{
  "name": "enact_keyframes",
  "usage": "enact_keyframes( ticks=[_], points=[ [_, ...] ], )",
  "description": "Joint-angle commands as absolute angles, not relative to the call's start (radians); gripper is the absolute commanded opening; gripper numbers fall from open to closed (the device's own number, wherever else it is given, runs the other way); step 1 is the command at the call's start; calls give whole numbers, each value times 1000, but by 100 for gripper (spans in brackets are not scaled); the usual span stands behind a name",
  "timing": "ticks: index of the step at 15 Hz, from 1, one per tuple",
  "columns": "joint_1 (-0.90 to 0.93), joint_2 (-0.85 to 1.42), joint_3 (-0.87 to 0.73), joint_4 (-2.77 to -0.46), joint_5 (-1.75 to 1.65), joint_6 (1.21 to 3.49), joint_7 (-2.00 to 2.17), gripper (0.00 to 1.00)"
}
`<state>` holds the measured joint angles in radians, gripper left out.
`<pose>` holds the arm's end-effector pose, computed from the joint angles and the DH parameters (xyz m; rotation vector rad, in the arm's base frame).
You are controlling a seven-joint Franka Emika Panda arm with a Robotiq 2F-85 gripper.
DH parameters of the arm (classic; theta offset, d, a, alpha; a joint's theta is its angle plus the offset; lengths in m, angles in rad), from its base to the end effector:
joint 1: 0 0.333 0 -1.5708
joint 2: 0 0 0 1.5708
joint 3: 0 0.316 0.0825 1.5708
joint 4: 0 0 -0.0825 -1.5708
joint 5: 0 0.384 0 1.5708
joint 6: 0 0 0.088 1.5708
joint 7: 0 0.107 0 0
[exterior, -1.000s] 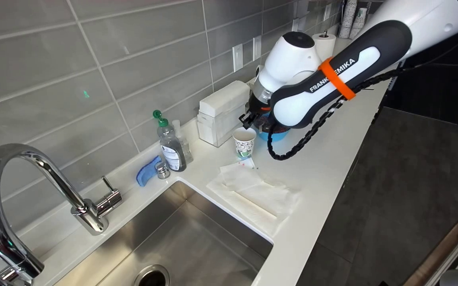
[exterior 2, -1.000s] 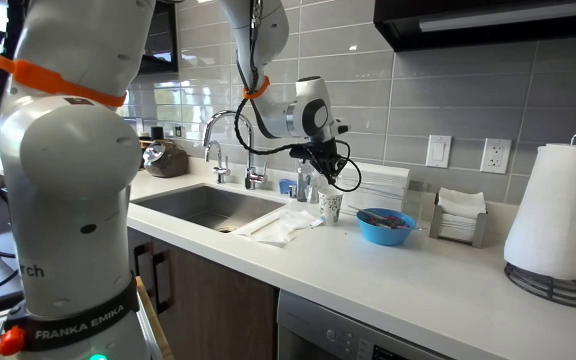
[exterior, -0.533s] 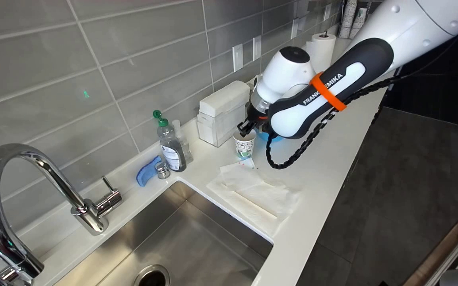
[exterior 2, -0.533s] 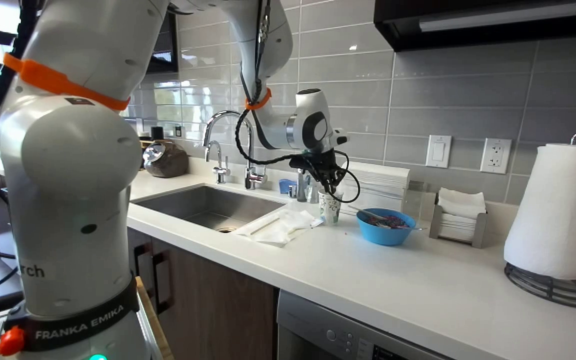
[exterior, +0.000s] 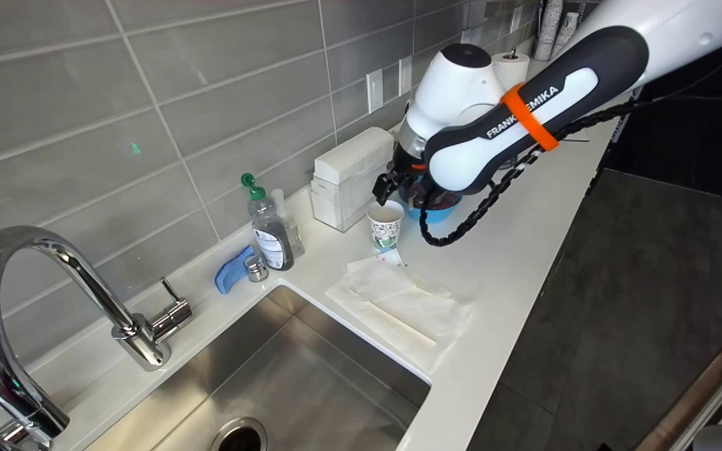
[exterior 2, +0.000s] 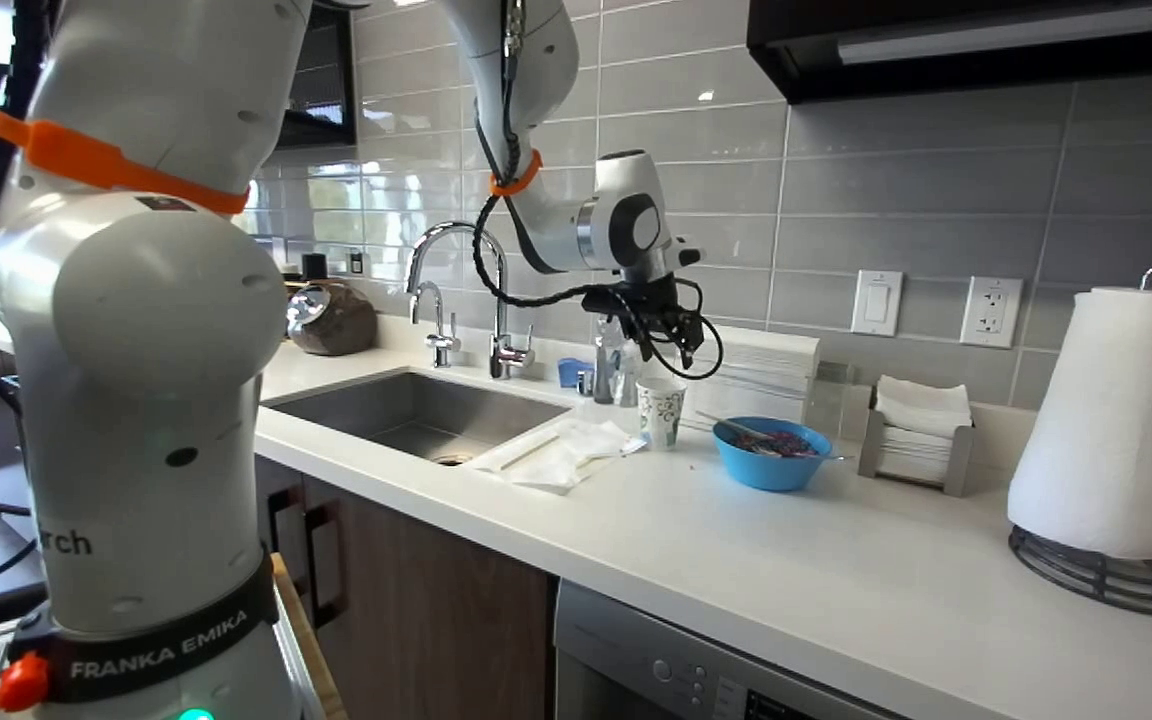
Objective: Put the items on the table in the cup
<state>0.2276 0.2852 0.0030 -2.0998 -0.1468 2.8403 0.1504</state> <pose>0.5993 0.1485 0.3326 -3.0291 -0.3193 -0.7131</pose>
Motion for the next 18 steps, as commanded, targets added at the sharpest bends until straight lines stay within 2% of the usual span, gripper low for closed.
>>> enact_keyframes(
  ticks=[1, 6, 10, 17, 18],
  points=[
    [230, 188, -17, -2137, -178, 2667, 225, 100],
    [185, 138, 17, -2150, -155, 2506, 212, 100],
    [148, 147, 22, -2194, -137, 2559, 155, 100],
    [140, 227, -5, -2204, -143, 2593, 390, 100],
    [134, 195, 5, -2201, -150, 2560, 315, 100]
  ],
)
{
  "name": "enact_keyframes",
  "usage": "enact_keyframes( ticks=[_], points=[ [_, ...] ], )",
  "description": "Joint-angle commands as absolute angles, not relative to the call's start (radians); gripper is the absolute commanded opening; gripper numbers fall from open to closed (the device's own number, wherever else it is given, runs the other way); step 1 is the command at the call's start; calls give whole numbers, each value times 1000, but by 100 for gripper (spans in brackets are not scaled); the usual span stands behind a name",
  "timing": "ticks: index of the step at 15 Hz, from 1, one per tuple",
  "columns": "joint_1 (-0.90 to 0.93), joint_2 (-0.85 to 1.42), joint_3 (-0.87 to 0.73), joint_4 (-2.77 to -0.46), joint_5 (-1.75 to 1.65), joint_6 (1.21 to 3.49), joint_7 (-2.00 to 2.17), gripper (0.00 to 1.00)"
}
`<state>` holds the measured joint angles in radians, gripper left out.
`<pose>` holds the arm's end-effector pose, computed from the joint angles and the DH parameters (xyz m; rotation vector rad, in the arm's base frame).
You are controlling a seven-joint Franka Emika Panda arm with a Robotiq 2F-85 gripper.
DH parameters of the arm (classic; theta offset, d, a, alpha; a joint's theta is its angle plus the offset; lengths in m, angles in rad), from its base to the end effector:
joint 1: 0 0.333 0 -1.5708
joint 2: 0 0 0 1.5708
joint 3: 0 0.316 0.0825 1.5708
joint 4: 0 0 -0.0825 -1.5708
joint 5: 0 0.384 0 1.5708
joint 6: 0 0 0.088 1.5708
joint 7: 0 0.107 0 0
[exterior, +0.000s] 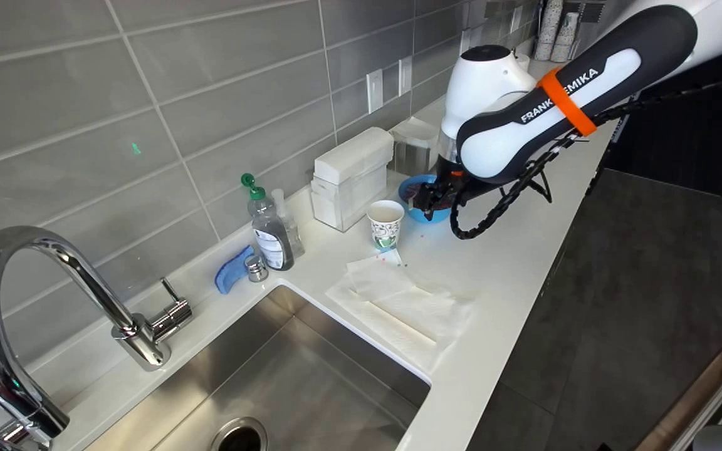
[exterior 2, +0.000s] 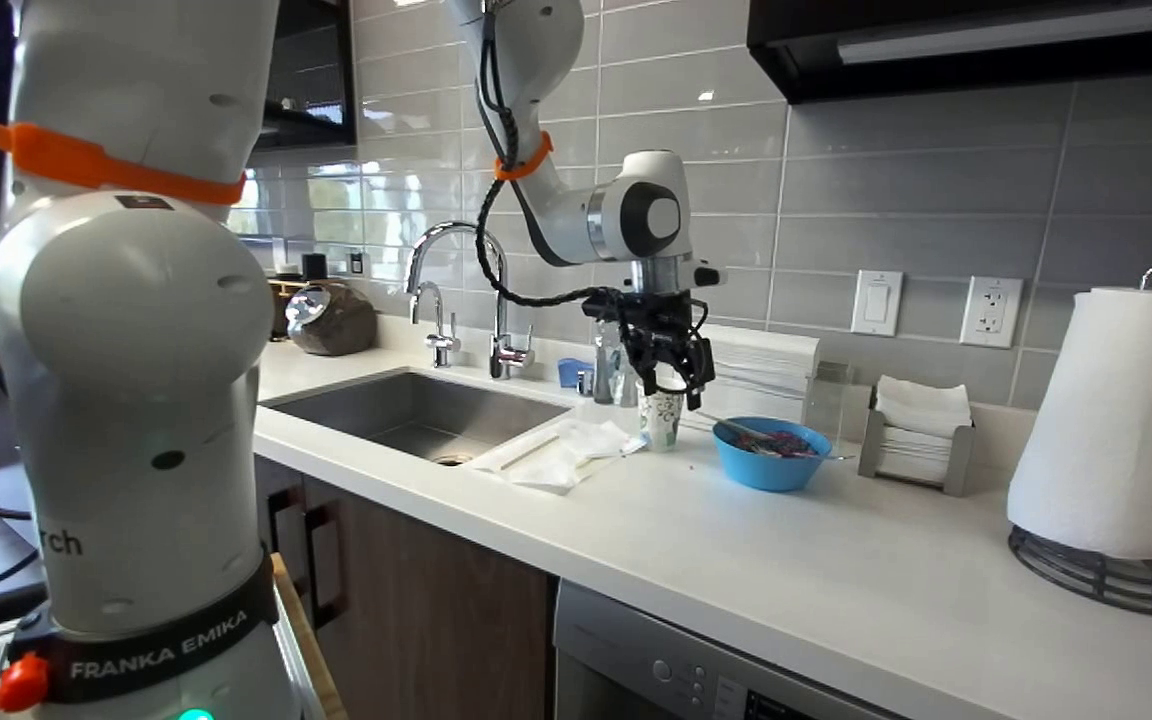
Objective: Put the items on the table in the cup
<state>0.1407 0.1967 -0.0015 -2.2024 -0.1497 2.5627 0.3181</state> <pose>0.5614 0.0809 0.3083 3.0750 -0.0925 0.2774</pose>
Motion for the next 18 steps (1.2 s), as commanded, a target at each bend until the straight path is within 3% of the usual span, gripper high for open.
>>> enact_keyframes(
  ticks=[1, 16, 18],
  points=[
    [135, 204, 3, -2201, -151, 2562, 324, 100],
    [168, 345, -38, -2120, -188, 2615, 509, 100],
    [177, 369, -50, -2110, -190, 2635, 519, 85]
  ],
)
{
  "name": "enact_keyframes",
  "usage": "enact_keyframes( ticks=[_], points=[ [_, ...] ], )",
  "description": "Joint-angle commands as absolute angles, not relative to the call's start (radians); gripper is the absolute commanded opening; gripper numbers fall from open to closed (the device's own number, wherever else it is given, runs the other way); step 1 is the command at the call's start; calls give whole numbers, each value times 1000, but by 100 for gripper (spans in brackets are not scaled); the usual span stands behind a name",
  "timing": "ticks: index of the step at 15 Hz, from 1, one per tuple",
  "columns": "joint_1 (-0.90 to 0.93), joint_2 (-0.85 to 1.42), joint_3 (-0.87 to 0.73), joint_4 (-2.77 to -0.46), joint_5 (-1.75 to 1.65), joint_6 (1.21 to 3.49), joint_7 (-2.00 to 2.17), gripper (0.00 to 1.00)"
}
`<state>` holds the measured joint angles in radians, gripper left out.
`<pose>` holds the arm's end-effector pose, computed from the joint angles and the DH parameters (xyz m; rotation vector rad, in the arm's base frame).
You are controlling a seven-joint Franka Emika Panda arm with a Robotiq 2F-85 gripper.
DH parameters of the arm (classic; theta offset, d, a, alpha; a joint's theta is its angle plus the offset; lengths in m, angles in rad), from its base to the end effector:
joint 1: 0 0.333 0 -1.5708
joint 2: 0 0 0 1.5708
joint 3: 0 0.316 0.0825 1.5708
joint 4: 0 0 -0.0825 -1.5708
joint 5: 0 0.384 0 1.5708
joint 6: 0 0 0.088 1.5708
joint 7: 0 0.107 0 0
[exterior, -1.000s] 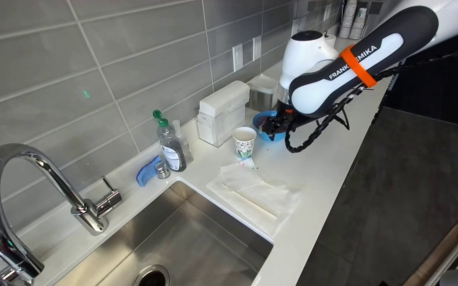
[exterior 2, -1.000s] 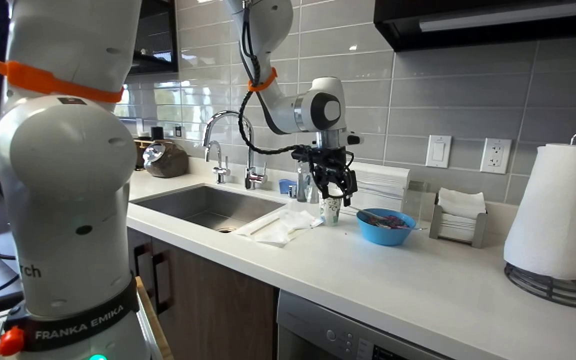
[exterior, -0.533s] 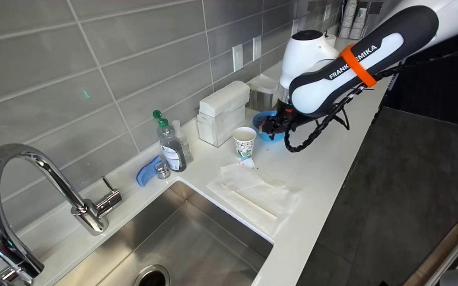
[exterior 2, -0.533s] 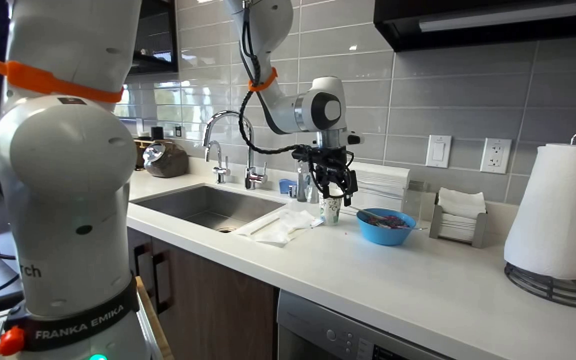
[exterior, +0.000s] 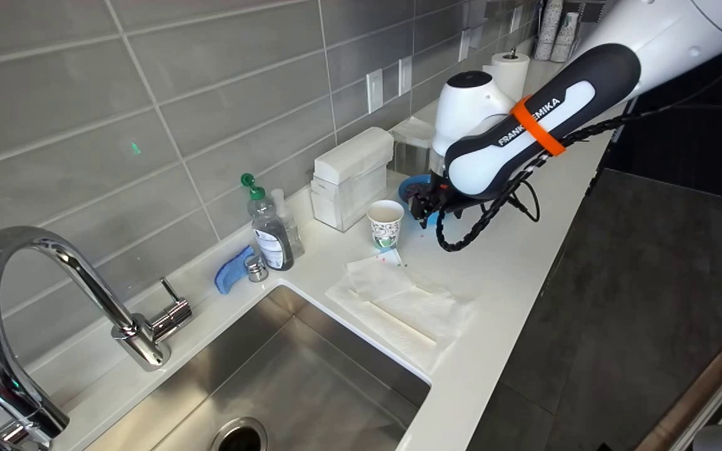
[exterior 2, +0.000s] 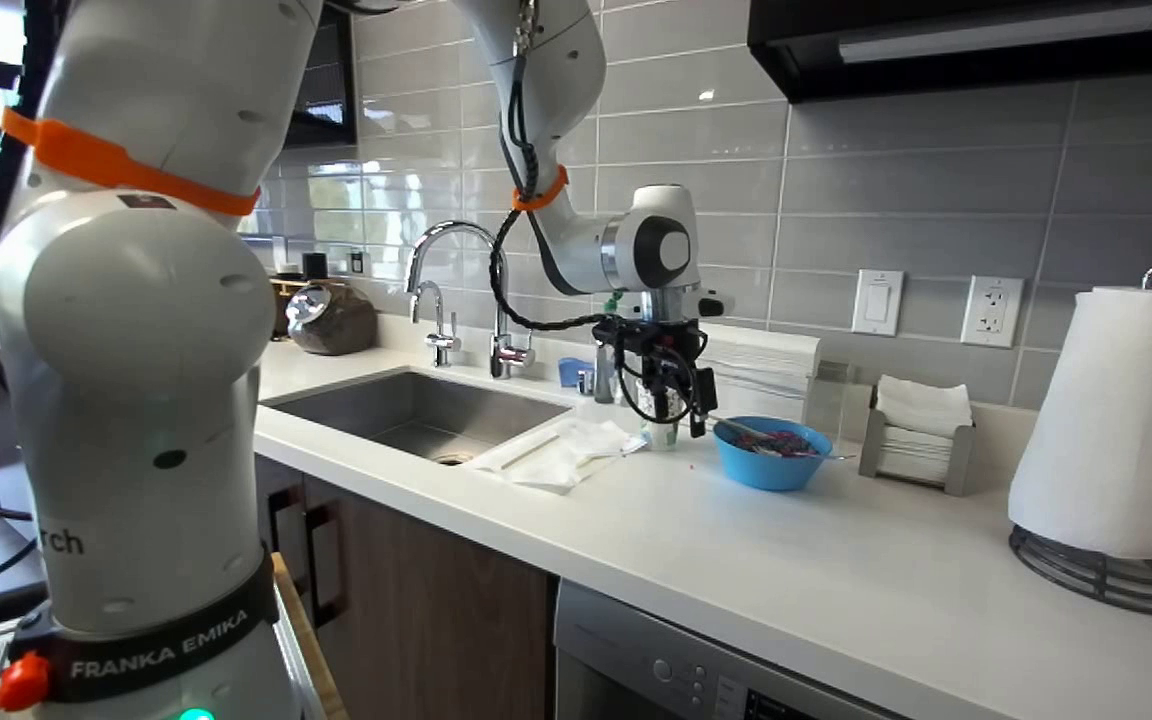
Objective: Put the items on the table in the cup
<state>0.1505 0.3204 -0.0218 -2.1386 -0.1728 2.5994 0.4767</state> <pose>0.5806 0.0788 0.2672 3.0555 -0.3136 0.2538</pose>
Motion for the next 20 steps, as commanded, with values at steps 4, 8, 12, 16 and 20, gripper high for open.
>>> enact_keyframes(
  ticks=[4, 8, 12, 16, 20],
  points=[
    [197, 409, -75, -2097, -184, 2682, 522, 56],
    [220, 444, -98, -2084, -184, 2727, 524, 51],
    [241, 479, -113, -2063, -173, 2752, 522, 41],
    [257, 504, -127, -2048, -166, 2773, 523, 38],
    [260, 523, -137, -2046, -153, 2807, 517, 39]
  ],
)
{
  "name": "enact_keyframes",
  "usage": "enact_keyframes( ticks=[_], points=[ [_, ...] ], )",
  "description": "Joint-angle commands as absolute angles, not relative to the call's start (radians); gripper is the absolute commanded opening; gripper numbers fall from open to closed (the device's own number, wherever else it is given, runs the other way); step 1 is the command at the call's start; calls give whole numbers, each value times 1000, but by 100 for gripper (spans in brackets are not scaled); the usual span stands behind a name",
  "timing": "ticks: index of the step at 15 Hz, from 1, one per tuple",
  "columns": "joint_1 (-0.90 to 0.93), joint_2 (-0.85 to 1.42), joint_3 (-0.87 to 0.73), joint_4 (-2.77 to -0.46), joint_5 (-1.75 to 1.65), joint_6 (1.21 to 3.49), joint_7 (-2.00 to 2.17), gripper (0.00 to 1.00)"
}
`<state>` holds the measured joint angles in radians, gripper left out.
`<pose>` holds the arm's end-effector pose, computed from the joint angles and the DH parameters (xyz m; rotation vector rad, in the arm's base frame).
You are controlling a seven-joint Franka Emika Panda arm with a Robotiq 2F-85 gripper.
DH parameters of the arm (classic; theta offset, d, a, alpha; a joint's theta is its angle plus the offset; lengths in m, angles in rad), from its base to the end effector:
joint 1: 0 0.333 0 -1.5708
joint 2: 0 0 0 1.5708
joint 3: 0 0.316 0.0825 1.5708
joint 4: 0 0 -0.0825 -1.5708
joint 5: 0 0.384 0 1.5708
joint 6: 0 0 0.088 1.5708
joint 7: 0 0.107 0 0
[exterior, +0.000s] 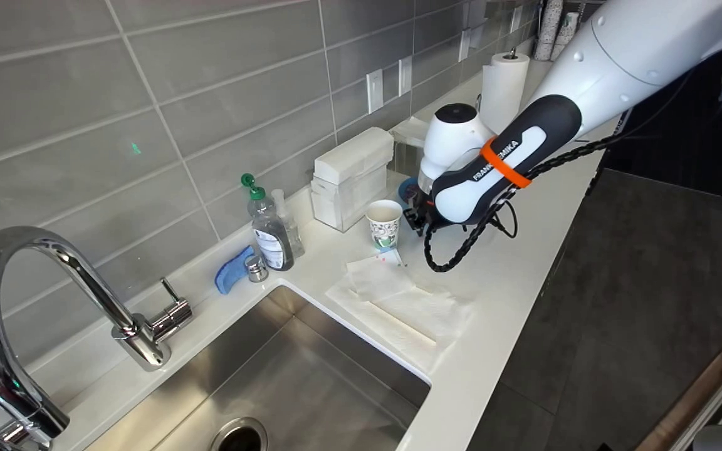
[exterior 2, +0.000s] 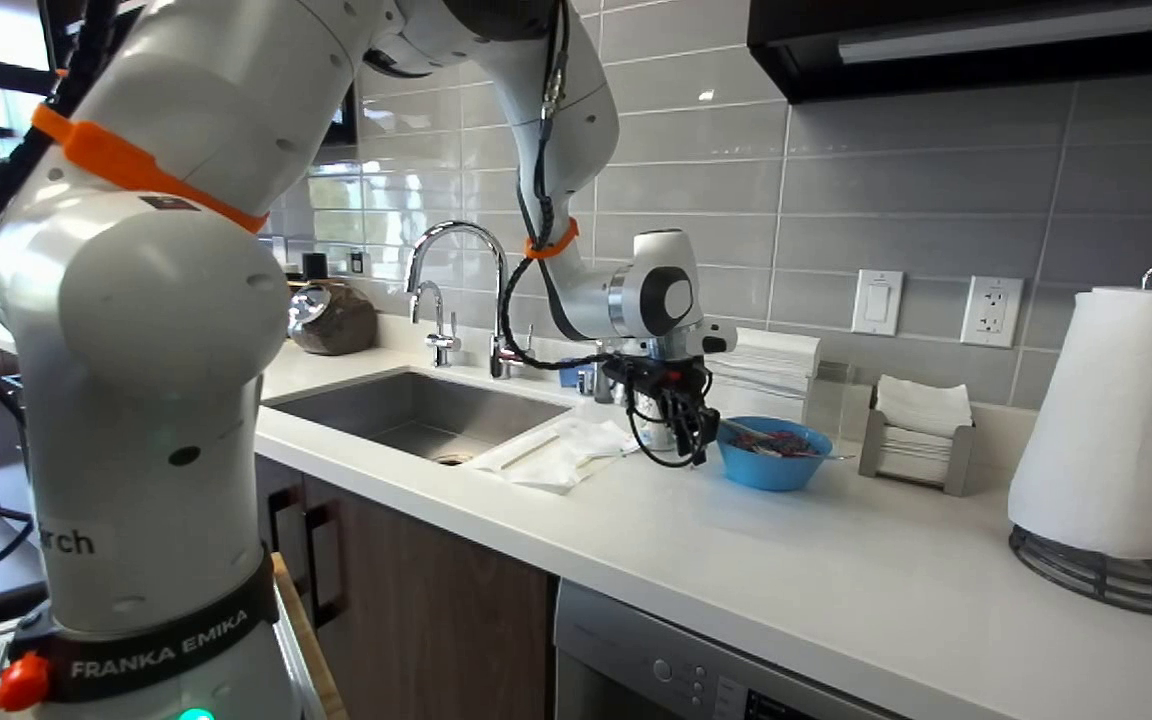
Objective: Put the items on the table in the cup
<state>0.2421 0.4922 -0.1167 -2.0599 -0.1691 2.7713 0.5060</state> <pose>0.6070 0.0858 0.2150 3.0439 -0.3203 0.3818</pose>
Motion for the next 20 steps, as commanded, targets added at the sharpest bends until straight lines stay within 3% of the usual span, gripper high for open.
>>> enact_keyframes(
  ticks=[1, 6, 10, 16, 17, 20],
  points=[
    [258, 526, -136, -2046, -146, 2813, 513, 38],
    [259, 541, -143, -2046, -136, 2841, 507, 31],
    [255, 546, -136, -2048, -121, 2873, 491, 35],
    [266, 552, -138, -2049, -113, 2878, 474, 25],
    [269, 551, -139, -2049, -116, 2875, 471, 28],
    [275, 550, -141, -2051, -119, 2871, 466, 23]
  ],
)
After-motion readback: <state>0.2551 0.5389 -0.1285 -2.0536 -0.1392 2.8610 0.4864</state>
